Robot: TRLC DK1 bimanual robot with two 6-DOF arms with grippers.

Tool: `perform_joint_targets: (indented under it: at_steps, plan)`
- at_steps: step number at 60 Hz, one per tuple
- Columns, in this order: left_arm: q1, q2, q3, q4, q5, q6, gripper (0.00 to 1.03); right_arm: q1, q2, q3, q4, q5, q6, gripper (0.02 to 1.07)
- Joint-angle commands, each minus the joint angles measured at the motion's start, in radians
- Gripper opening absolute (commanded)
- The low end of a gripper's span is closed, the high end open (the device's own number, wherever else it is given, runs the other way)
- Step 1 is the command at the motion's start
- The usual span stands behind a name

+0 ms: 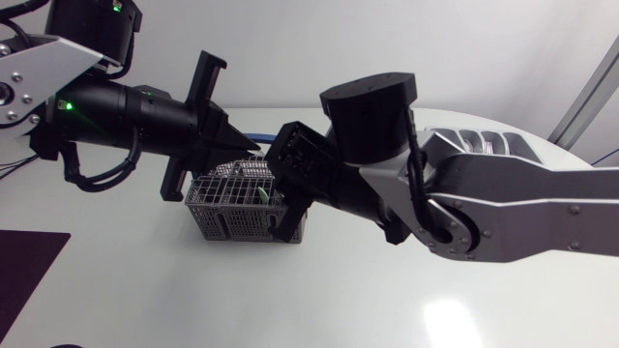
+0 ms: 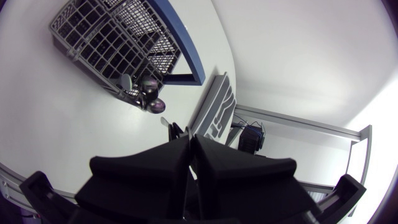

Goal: Unload the cutlery basket into the drawer organizer.

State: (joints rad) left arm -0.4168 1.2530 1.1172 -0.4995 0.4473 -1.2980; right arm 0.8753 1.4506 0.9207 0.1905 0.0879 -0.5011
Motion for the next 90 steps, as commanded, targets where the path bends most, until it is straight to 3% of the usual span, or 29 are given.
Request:
perform_joint_targets:
  at_steps: [1,13,25,36,52,64,74,82,90]
  plan:
    - [0.010,-0.015,0.015,0.010,0.027,-0.043,0.18,0.001,0.004,0.024,-0.013,0.004,-0.016,0.07]
    - [0.036,-0.047,0.021,0.136,0.053,-0.098,0.28,-0.007,0.007,0.033,-0.049,-0.013,-0.008,0.07]
    - [0.081,-0.081,0.032,0.300,0.048,-0.161,0.30,-0.030,0.001,0.030,-0.097,-0.056,-0.007,0.07]
    - [0.124,-0.089,0.058,0.317,0.044,-0.192,0.30,-0.062,-0.018,0.018,-0.129,-0.096,0.007,0.08]
    - [0.116,-0.118,0.061,0.351,0.056,-0.213,0.30,-0.075,-0.021,0.000,-0.135,-0.112,0.012,0.07]
    - [0.115,-0.112,0.066,0.288,0.076,-0.207,0.30,-0.093,-0.029,-0.003,-0.135,-0.112,0.018,0.07]
    - [0.118,-0.098,0.075,0.168,0.071,-0.104,0.29,-0.113,-0.049,-0.022,-0.141,-0.120,0.015,0.07]
    - [0.136,-0.078,0.064,0.061,0.062,0.029,0.29,-0.151,-0.081,-0.029,-0.177,-0.143,0.006,0.08]
    - [0.101,-0.060,0.055,-0.048,-0.039,0.253,0.29,-0.220,-0.113,-0.022,-0.253,-0.208,-0.014,0.07]
